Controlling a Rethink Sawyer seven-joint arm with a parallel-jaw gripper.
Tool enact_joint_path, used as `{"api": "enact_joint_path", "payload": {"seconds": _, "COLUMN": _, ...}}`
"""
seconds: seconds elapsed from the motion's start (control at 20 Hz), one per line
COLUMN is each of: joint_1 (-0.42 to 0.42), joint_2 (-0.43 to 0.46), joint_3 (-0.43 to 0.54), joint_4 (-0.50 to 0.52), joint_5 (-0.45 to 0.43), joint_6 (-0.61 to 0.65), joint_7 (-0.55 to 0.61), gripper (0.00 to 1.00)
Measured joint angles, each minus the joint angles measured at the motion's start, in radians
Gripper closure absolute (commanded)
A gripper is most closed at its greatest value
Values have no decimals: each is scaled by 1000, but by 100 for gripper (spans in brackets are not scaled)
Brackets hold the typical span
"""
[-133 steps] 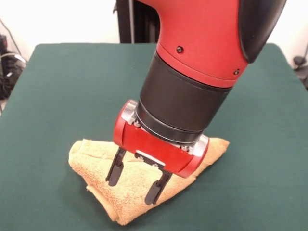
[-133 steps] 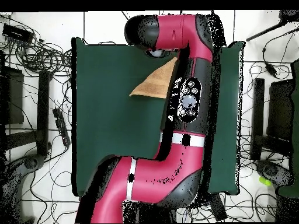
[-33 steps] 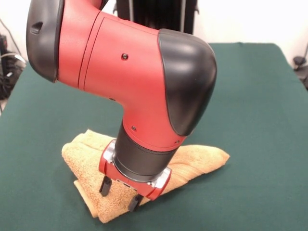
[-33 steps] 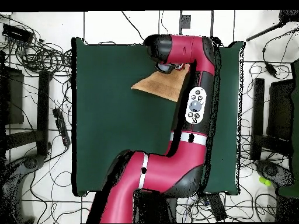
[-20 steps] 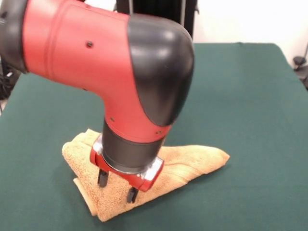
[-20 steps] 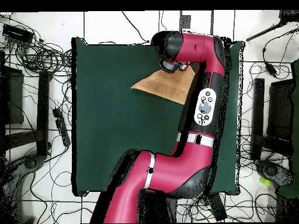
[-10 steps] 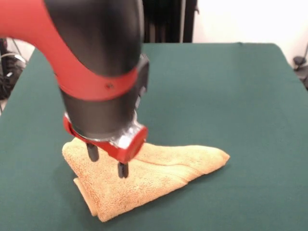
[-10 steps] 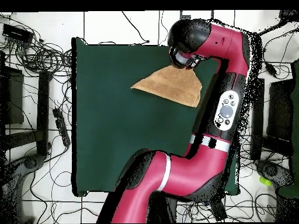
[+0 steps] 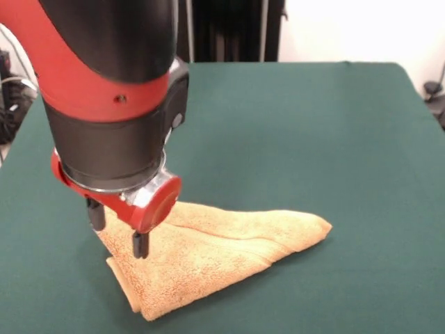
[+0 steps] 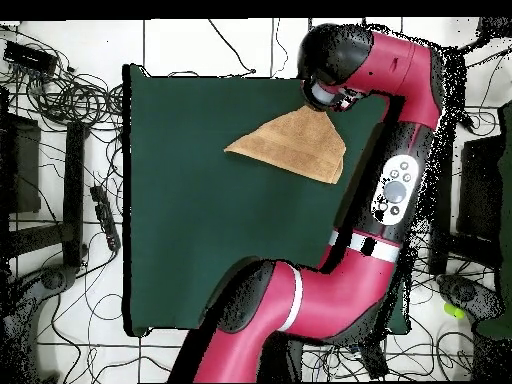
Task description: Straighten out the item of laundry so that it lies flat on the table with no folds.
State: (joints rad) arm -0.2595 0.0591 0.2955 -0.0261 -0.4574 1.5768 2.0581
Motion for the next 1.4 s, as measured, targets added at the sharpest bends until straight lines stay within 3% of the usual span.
{"api": "enact_joint_path", "payload": {"seconds": 0.45, "joint_1": 11, "joint_2": -8, "joint_3": 218, "joint_4": -1, "joint_5": -408, "joint_6": 0, "joint_7": 0, "gripper": 0}}
{"api": "enact_joint_path", "payload": {"seconds": 0.5, "joint_1": 11, "joint_2": -8, "joint_3": 276, "joint_4": -1, "joint_5": -499, "joint_6": 0, "joint_7": 0, "gripper": 0}}
{"api": "enact_joint_path", "payload": {"seconds": 0.7, "joint_1": 7, "joint_2": -8, "joint_3": 402, "joint_4": -1, "joint_5": -668, "joint_6": 0, "joint_7": 0, "gripper": 0}}
{"api": "enact_joint_path", "payload": {"seconds": 0.85, "joint_1": 1, "joint_2": -9, "joint_3": 480, "joint_4": -1, "joint_5": -757, "joint_6": 0, "joint_7": 0, "gripper": 0}}
{"api": "enact_joint_path", "payload": {"seconds": 1.0, "joint_1": -19, "joint_2": -10, "joint_3": 618, "joint_4": 2, "joint_5": -886, "joint_6": 0, "joint_7": 0, "gripper": 0}}
{"api": "enact_joint_path", "payload": {"seconds": 1.15, "joint_1": -33, "joint_2": -11, "joint_3": 690, "joint_4": 4, "joint_5": -946, "joint_6": 0, "joint_7": 0, "gripper": 0}}
{"api": "enact_joint_path", "payload": {"seconds": 1.25, "joint_1": -56, "joint_2": -11, "joint_3": 793, "joint_4": 6, "joint_5": -1029, "joint_6": 0, "joint_7": 0, "gripper": 0}}
{"api": "enact_joint_path", "payload": {"seconds": 1.4, "joint_1": -81, "joint_2": -11, "joint_3": 878, "joint_4": 11, "joint_5": -1072, "joint_6": 0, "joint_7": 0, "gripper": 0}}
